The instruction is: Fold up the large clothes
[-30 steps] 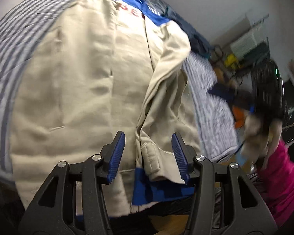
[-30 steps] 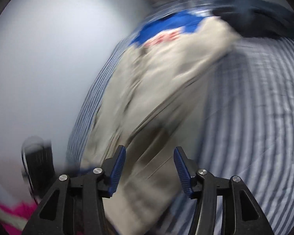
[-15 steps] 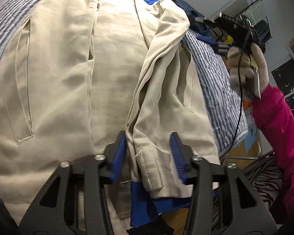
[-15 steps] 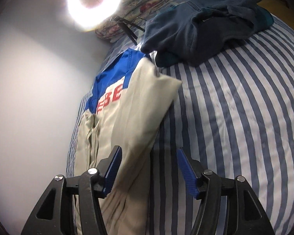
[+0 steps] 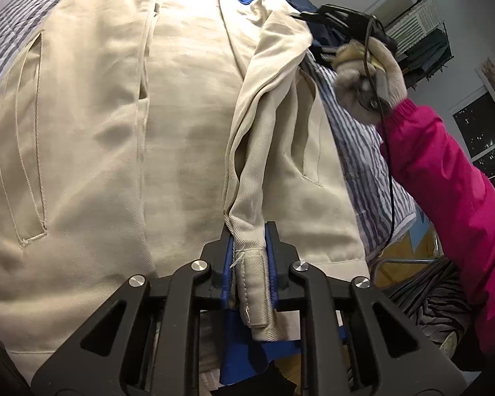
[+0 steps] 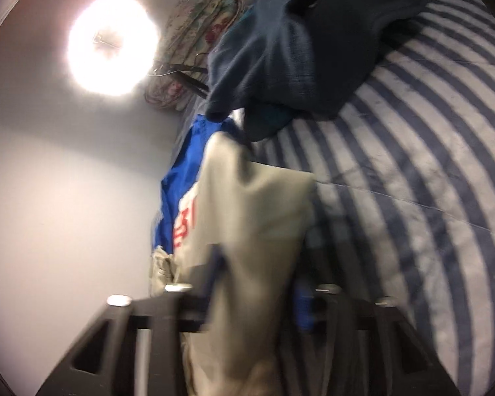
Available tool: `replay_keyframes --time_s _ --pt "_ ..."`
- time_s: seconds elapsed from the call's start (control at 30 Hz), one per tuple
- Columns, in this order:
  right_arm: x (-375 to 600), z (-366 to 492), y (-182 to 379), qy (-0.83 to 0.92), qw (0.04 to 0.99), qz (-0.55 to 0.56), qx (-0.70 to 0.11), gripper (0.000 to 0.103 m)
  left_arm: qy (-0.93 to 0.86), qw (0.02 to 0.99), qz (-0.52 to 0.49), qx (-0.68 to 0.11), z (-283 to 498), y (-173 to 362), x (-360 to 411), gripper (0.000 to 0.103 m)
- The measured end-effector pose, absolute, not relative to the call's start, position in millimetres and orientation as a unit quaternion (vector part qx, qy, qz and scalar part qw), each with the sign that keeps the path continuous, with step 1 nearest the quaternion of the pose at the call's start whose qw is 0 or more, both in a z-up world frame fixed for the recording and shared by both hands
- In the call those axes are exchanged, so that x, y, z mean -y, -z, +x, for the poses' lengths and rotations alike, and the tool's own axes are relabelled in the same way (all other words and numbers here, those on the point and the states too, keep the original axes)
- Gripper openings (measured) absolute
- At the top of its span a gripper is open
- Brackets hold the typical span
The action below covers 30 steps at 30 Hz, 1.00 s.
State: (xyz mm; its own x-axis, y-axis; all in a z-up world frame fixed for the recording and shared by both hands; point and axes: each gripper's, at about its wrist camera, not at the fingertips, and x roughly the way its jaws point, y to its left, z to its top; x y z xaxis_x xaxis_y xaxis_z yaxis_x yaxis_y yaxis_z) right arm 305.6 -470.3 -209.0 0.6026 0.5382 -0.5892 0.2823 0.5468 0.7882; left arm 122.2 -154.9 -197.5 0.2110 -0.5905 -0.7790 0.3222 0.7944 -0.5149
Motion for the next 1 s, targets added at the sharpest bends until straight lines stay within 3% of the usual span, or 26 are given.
replay_keyframes --time_s 0.07,0.13,0.3,0.5,0.63,0.8,1.0 --pt "462.6 314.6 191.6 -0.078 0.78 0.44 -0.438 0.006 0.302 0.766 -0.13 -0.552 121.6 195.7 154.7 0.014" --pt "447.6 322.2 166.4 -0.084 0.805 0.39 -0.44 0.003 0.307 0.763 -0.14 -0.551 120.3 194.3 153.4 0.014" --pt "387.1 348.5 118.2 -0.098 0.845 0.254 -0.461 0.001 0.32 0.756 -0.16 -0.548 116.4 191.3 149.8 0.013" --pt "296.5 386.1 119.1 -0.133 0.847 0.146 -0.494 0.001 0.321 0.754 -0.165 -0.548 110.5 192.3 148.0 0.013" --pt "247.1 409.9 148.4 -0.186 0.81 0.139 -0.538 0.034 0.316 0.752 -0.167 -0.554 111.6 196.0 147.2 0.013" --pt "252.8 399.3 119.1 -0.221 0.82 0.126 -0.513 0.034 0.317 0.751 -0.171 -0.554 113.6 197.1 147.1 0.013" --pt "281.6 402.8 111.1 -0.143 0.838 0.075 -0.522 0.034 0.318 0.753 -0.169 -0.551 113.1 198.0 145.0 0.012"
